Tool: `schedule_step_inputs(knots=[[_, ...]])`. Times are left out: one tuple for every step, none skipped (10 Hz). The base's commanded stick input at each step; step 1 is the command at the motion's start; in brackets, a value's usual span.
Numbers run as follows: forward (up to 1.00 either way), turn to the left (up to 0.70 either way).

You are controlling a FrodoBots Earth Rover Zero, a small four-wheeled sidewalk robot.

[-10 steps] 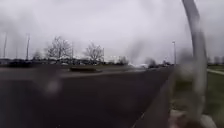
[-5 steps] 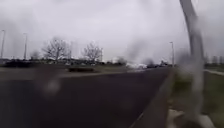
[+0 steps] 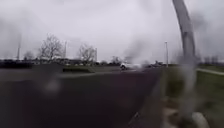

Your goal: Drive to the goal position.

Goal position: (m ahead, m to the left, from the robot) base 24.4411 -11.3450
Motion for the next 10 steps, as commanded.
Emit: schedule_step_inputs(knots=[[0.00, -1.00], [0.00, -1.00], [0.00, -0.83], [0.00, -0.37], [0.00, 0.09], [0.00, 0.56], [0.00, 1.00], [0.00, 1.00], [0.00, 1.00], [0.00, 1.00]])
